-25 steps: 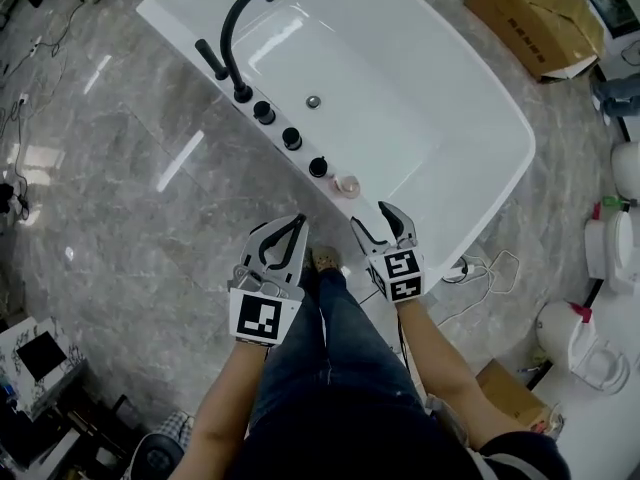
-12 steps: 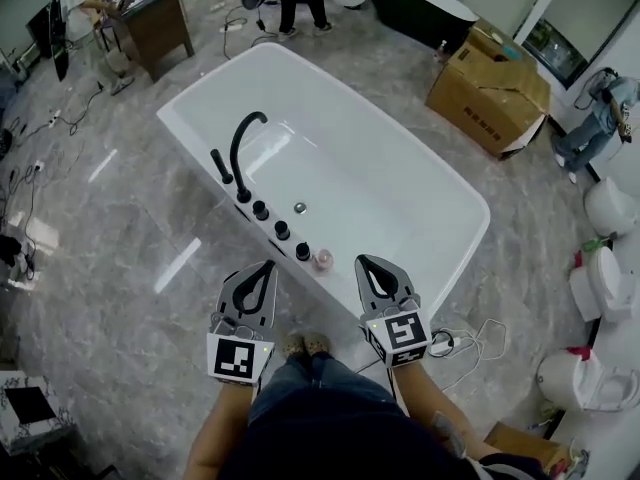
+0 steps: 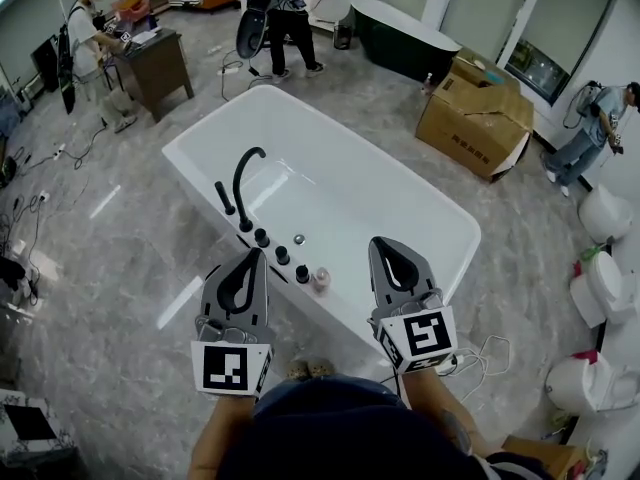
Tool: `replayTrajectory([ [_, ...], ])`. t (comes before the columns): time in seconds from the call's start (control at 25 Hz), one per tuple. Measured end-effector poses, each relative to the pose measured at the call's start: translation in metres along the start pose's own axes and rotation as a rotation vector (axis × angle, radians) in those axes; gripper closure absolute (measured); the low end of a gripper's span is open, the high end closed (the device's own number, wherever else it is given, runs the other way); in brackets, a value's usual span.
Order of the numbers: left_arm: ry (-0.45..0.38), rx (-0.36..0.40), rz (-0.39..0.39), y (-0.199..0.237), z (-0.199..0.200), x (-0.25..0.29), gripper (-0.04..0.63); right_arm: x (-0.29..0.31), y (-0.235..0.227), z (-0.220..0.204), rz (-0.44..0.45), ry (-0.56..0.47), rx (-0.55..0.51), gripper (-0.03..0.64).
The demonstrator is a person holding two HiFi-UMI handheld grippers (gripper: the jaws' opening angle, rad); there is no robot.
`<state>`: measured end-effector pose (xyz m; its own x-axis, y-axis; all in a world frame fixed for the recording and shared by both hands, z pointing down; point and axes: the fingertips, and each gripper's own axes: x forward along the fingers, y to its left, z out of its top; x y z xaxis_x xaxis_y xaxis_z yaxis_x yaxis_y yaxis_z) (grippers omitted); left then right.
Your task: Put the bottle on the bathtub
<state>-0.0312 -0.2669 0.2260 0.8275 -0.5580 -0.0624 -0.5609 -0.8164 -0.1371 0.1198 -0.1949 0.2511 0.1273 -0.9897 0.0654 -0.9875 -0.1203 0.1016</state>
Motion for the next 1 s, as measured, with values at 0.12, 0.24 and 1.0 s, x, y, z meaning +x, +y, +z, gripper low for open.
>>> replayTrajectory([
  [0.12, -0.02, 0.013, 0.011, -0.002, 0.018, -0.003, 0.572, -0.006, 0.005, 0.023, 0.0, -0.04, -0.002, 0.591],
  [0.24, -0.041, -0.003, 0.02, -0.007, 0.029, -0.006, 0.572, -0.013, 0.011, 0.041, 0.008, -0.064, -0.029, 0.591],
  [1.0, -0.003, -0.024, 0.005, -0.015, 0.017, -0.012, 0.572, -0.013, 0.025, 0.03, 0.042, -0.033, -0.022, 0.591],
])
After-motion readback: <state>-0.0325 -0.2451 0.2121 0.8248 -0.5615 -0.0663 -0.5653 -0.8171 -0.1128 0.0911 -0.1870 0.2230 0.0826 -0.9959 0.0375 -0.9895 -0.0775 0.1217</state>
